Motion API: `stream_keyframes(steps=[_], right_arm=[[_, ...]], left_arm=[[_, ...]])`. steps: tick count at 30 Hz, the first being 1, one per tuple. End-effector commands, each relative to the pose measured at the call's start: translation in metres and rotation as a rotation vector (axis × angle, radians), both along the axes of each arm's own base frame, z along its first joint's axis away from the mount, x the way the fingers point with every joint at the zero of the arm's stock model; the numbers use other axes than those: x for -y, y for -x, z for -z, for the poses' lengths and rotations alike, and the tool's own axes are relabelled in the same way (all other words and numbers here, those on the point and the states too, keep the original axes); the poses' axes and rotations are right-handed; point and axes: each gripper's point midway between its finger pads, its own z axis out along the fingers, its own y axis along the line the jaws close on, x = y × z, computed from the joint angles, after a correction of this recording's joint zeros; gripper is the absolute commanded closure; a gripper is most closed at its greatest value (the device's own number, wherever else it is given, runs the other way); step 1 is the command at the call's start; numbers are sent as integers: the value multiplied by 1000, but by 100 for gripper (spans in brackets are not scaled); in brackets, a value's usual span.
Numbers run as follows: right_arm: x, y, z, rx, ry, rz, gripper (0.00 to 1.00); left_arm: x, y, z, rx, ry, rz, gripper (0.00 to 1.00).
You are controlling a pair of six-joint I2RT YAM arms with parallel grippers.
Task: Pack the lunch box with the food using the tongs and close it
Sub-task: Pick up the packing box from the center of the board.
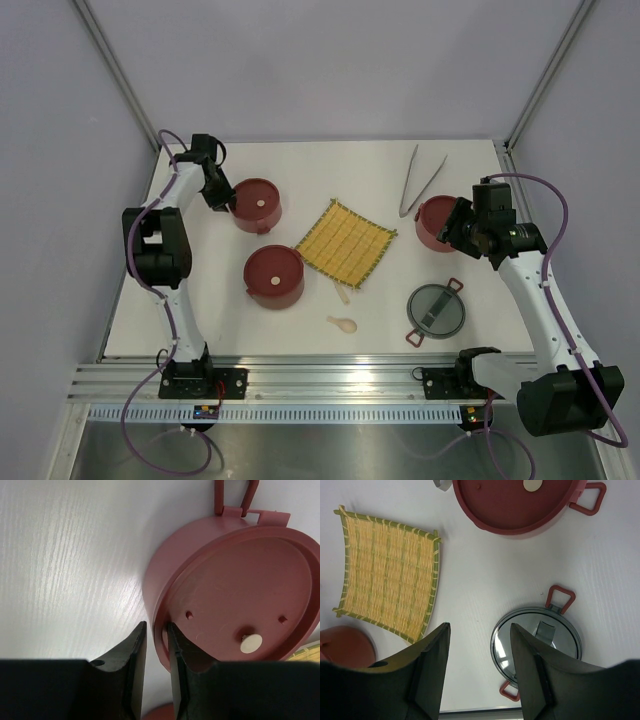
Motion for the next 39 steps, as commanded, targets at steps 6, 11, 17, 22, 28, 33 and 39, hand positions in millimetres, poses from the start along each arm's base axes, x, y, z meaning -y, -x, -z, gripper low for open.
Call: stream_keyframes(steps=[6, 11, 17, 22, 28, 33, 39], right_arm=[[-4, -2, -12, 30, -11, -13, 41], [-6, -4, -6, 23, -22, -19, 41], [-10, -11, -5, 23, -32, -28, 42], [-10, -11, -8, 26, -27, -33, 41], [-10, -9, -3, 14, -29, -31, 41], [-14, -9, -6, 16, -48, -44, 41], [-11, -5, -7, 19, -35, -42, 41]], left_arm=[[-4, 35, 6, -42, -6, -44, 75], [7, 65, -4, 19, 75, -103, 70], [40, 86, -11, 32, 78, -12, 57], [35, 69, -55, 110, -35, 39, 53], [20, 48, -93, 223, -113, 58, 37], [10, 36, -82, 185, -41, 25, 32], [5, 15, -66, 198, 88, 25, 11]])
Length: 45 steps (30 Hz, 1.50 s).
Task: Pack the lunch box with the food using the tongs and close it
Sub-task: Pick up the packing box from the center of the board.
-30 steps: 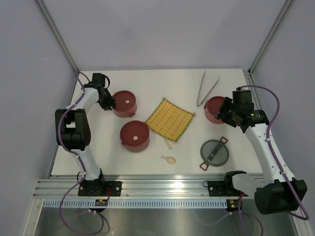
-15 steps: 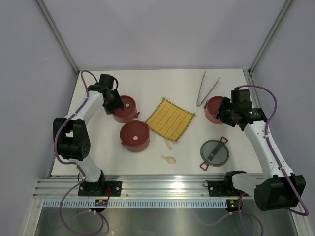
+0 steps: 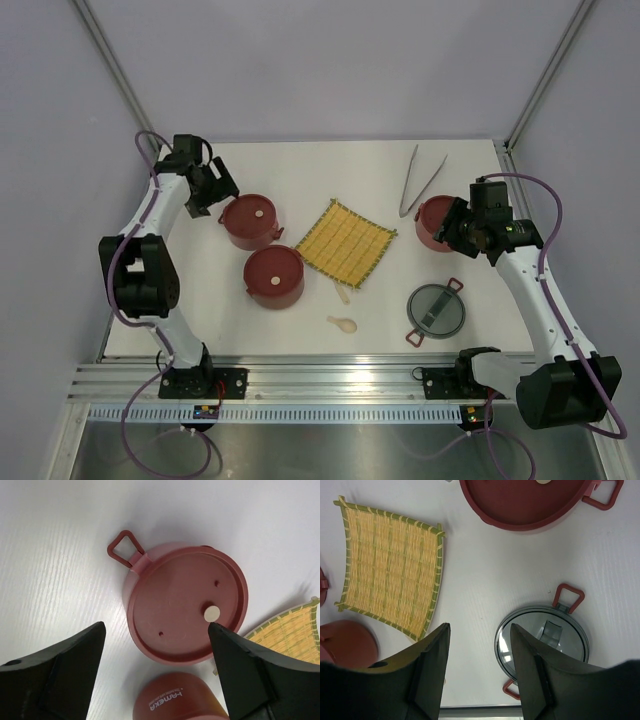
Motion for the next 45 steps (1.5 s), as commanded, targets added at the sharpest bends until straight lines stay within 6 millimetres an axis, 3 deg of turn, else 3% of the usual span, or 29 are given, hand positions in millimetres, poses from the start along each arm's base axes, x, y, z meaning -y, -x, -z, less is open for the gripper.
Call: stream_keyframes(steps=[1, 5, 9, 18, 20, 22, 23, 24, 29, 37, 45], right_arm=[[-3, -1, -14, 48, -8, -11, 41], [-2, 1, -16, 52, -9, -9, 41], [-2, 4, -21, 61, -5, -12, 41], [-4, 3, -20, 66, -22, -5, 41], [-5, 4, -19, 66, -27, -6, 41], [-5, 3, -21, 70, -30, -8, 41], [-5, 4, -21, 70, -30, -8, 41], [-5, 4, -22, 73, -33, -8, 41], [-3, 10, -28, 85, -29, 2, 41], [-2, 19, -24, 77, -34, 16, 41], [-3, 13, -20, 64, -30, 8, 41]], left_arm=[[13, -22, 3, 35, 138, 73, 10], [31, -26, 26, 0, 236, 119, 7], [35, -20, 43, -32, 260, 113, 10], [29, 17, 59, -102, 240, 49, 43], [28, 25, 53, -88, 248, 1, 53], [32, 39, 62, -97, 284, -48, 55], [36, 38, 51, -49, 303, -53, 55], [41, 50, 59, -71, 331, -80, 54], [65, 61, 47, -44, 339, -53, 45], [42, 58, 13, 39, 186, -31, 25], [14, 30, -10, 85, 61, -19, 19]])
